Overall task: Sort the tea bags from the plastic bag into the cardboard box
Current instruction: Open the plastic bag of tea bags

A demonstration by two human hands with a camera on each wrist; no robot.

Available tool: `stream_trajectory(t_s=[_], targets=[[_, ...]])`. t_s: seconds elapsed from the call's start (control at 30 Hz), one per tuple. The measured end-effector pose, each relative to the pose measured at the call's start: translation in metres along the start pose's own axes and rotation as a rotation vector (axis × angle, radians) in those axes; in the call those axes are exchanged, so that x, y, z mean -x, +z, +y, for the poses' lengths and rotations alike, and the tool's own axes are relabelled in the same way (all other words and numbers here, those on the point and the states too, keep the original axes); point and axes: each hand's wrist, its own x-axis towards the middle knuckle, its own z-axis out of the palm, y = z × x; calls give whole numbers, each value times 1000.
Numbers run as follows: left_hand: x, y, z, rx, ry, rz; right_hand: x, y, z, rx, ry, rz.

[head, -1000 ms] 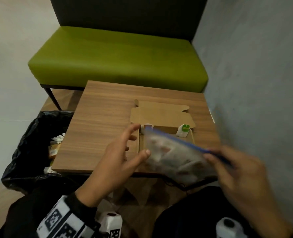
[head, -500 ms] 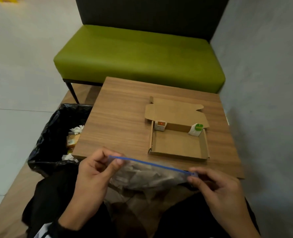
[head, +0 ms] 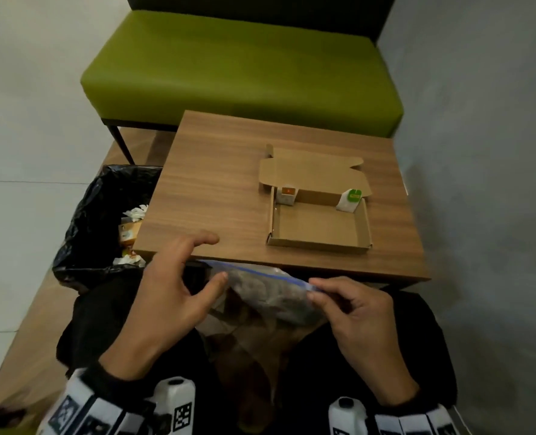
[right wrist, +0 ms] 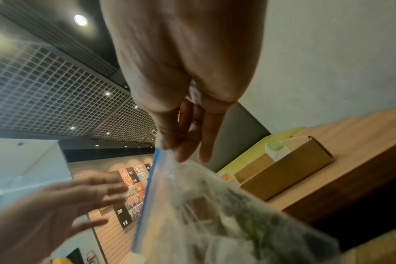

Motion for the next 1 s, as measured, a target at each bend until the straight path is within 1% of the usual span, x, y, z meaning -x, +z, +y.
stream_trajectory(t_s=[0.1, 0.17, 0.23, 0.37, 0.43, 0.53, 0.63, 0.7, 0.83, 0.9, 1.0], targets=[[5, 18, 29, -129, 229, -228, 6, 9, -1, 15, -62, -14], [9, 35, 39, -188, 333, -337, 9, 8, -1, -12, -47, -10], [12, 46, 44, -208, 373, -359, 12, 2, -2, -91, 7, -35], [8, 55, 53, -210, 484, -326, 18, -13, -5, -183, 77, -156], [6, 57, 55, -223, 527, -353, 21, -18, -5, -214, 81, -157], [7, 60, 56, -280, 522, -442, 25, -19, -5, -201, 61, -153], [8, 58, 55, -363, 476, -500, 27, -19, -3, -148, 52, -162], [8, 50, 50, -404, 425, -499, 26, -27, 0, -152, 73, -113], [6, 16, 28, -419, 324, -434, 21, -58, 13, -146, 132, 1], [5, 2, 24, -429, 285, -466, 19, -66, 19, -167, 184, 22], [5, -5, 29, -427, 277, -532, 17, -64, 17, -222, 195, 7]])
